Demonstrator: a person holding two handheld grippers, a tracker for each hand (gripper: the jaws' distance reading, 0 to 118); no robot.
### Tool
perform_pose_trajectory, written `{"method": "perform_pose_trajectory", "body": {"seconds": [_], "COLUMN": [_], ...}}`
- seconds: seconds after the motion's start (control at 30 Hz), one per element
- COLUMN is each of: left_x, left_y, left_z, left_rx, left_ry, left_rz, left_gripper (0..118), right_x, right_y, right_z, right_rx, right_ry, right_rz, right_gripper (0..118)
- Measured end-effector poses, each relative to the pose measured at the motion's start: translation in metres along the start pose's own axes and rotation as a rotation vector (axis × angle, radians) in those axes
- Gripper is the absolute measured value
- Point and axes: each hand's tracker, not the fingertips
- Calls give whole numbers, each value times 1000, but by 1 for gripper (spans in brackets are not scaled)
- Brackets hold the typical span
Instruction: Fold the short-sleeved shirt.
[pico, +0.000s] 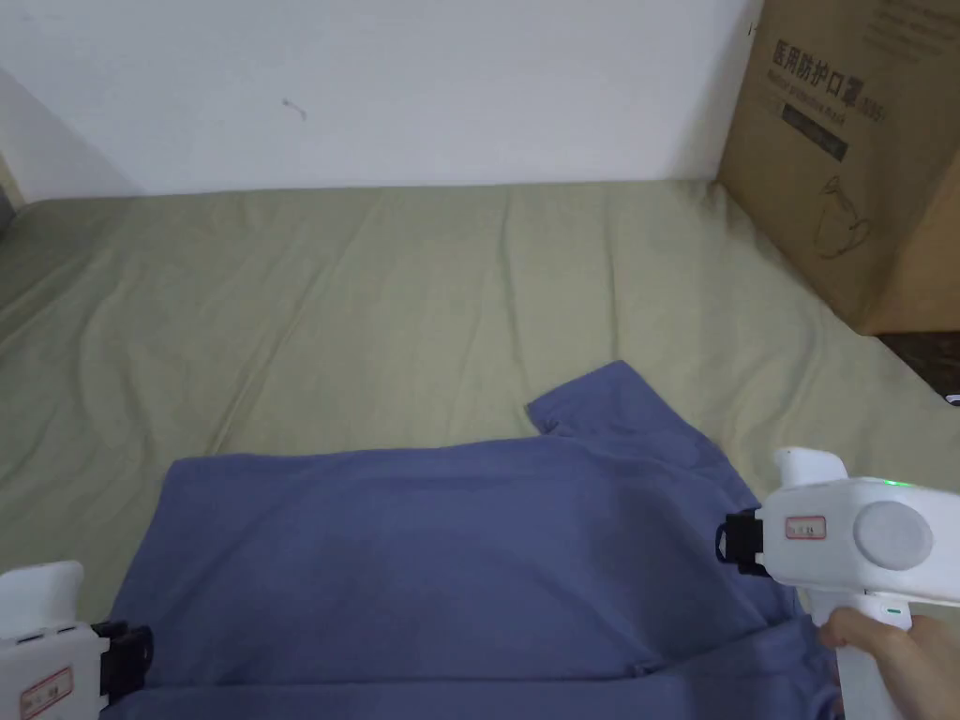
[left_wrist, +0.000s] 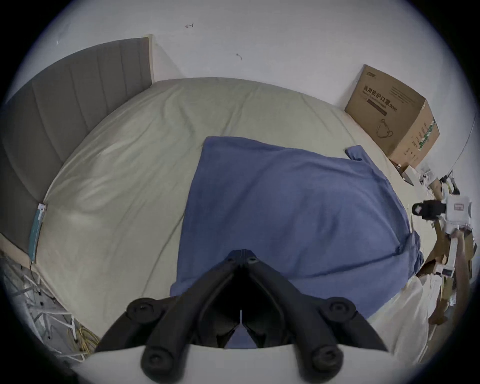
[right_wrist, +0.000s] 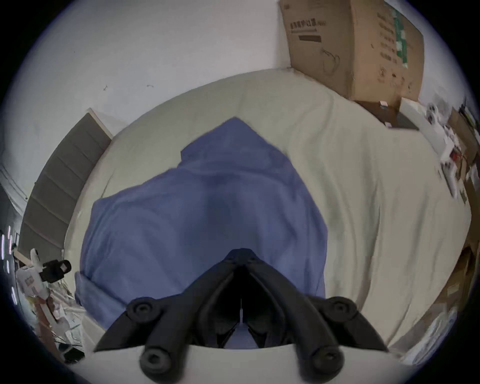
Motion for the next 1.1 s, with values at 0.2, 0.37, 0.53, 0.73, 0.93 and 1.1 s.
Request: {"method": "perform_pose_trajectory", "body": {"seconds": [0.2, 0.37, 0.53, 0.73, 0.93, 1.1], "left_x": [13, -4, -13, -19, -26, -36], "left_y": [25, 38, 40, 41, 45, 68], "left_z": [-21, -52, -70, -80, -83, -94], "left_rx": [0, -26, -51, -71, -65, -22], "left_ry": [0, 0, 6, 14, 7, -10], "left_rz": [-17, 16, 13, 7, 24, 57], "left_gripper": [0, 0, 0, 0, 0, 3], "right_x": [8, 24, 44, 35, 32, 34], "right_y": [79, 124, 134, 127, 124, 129], "right_z": [-44, -99, -163, -156, -135, -121], "right_rx": [7, -35, -156, -119, -99, -75], "right_ry": [-44, -119, -168, -199, -140, -96], "right_rz": [123, 70, 67, 137, 85, 66], "right_gripper": [79, 79, 74, 0, 0, 0]}}
